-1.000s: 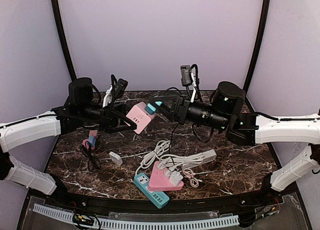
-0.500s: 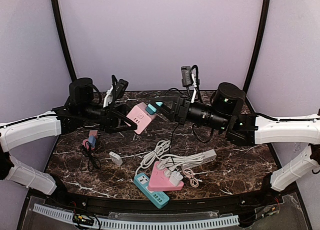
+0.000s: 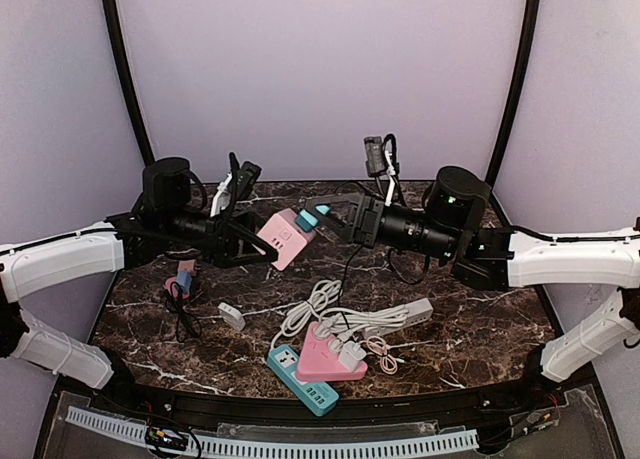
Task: Pull the plug off the socket
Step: Remove the plug from the socket.
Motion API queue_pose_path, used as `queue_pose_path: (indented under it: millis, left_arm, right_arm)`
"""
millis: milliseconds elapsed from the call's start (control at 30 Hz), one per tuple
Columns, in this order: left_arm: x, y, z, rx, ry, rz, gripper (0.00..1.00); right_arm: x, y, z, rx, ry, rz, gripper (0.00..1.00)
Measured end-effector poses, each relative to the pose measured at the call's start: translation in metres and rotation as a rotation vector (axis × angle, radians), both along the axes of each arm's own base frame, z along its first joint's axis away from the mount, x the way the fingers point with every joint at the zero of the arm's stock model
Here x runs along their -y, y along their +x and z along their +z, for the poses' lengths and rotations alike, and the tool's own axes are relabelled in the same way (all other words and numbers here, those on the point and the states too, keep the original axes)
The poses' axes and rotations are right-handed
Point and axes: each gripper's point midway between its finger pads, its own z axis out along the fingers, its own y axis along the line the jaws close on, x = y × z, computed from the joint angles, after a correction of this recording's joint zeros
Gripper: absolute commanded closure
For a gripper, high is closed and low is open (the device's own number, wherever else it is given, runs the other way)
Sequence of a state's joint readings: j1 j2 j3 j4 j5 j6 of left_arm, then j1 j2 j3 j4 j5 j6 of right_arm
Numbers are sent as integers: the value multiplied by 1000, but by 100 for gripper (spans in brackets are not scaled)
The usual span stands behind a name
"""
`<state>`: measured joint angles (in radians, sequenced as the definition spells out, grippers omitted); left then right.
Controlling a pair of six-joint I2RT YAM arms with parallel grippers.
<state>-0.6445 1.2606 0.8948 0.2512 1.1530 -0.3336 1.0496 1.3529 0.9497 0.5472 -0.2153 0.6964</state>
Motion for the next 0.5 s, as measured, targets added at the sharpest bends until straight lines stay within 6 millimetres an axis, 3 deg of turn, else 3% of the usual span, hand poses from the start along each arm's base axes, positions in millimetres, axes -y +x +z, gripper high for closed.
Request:
queue_pose_path:
  millis: [500]
  left_arm:
    - [3, 5, -14, 5, 54, 4, 99]
  right_arm:
    - [-1, 2, -11, 62, -70, -93, 100]
